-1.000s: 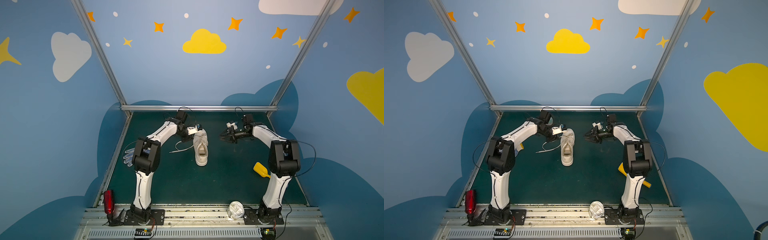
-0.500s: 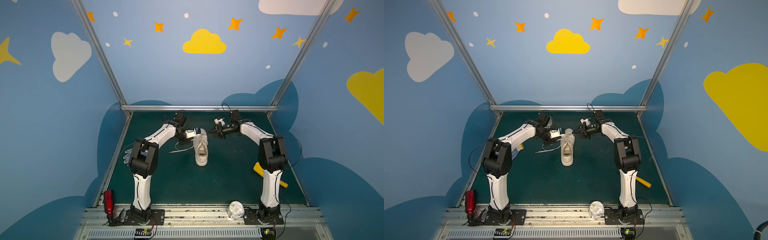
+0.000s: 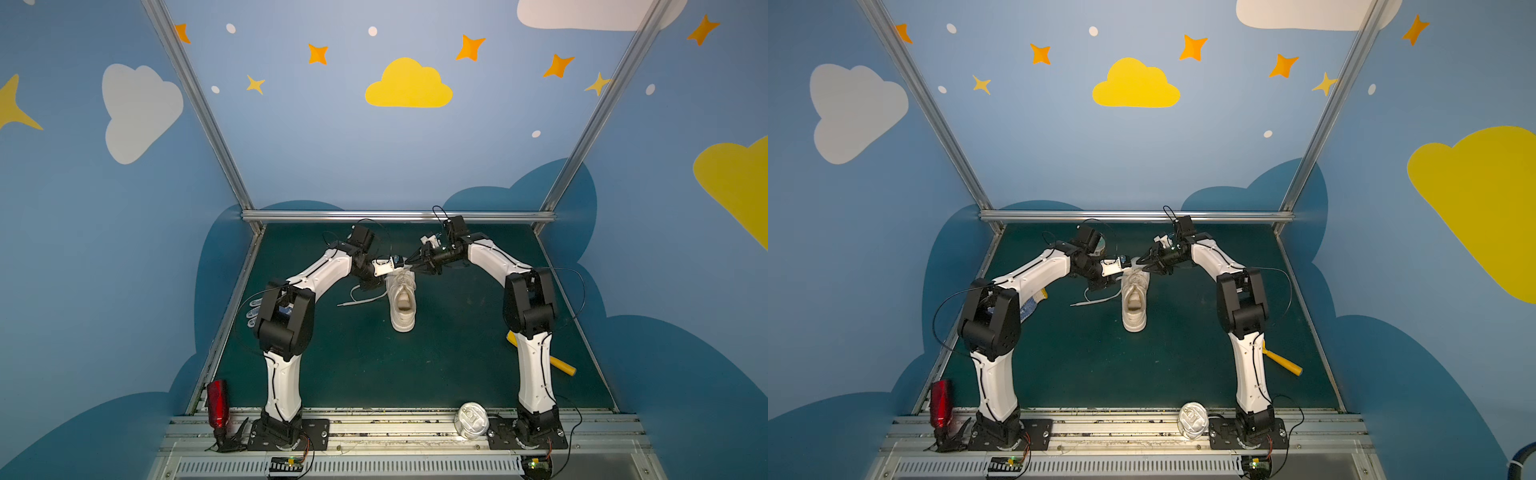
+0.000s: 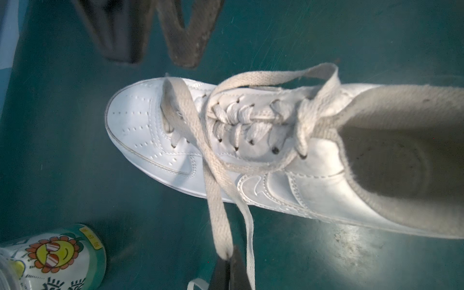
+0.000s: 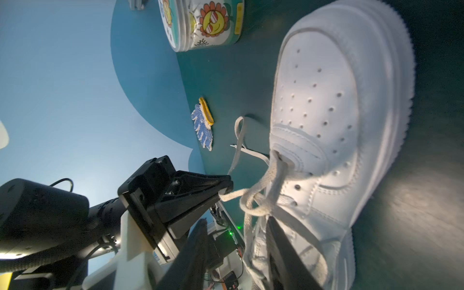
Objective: Tie the shoes
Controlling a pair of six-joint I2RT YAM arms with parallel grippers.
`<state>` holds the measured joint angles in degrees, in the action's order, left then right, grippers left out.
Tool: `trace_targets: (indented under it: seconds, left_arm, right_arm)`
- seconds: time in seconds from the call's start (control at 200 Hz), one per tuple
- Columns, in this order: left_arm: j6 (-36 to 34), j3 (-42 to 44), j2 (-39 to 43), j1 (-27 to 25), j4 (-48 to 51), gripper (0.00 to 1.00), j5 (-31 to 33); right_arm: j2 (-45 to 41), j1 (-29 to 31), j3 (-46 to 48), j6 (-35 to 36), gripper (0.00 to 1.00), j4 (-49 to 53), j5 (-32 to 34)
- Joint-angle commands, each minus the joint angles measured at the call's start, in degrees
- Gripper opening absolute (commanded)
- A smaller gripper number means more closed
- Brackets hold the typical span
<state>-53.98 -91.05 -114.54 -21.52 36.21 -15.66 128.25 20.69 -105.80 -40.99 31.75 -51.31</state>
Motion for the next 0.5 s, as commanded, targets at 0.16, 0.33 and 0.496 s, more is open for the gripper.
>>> trace_targets:
  seconds: [0.16,0.33,0.496]
  left_arm:
    - [0.3,0.0,1.3,-0.3,0.0,0.03,-1.2]
    - [0.5,0.3,1.3,-0.4,-0.2,0.03,-1.4]
    - [0.4,0.2,1.3,-0.4,-0.4,0.03,-1.2]
  right_arm:
    - [3.2,0.0,-4.1,1.3,0.42,4.3,1.7]
    - [4.9,0.0,-5.6,0.8,0.38,4.0,0.0]
    - [5.7,0.4,-6.0,0.8,0.32,3.9,-0.7]
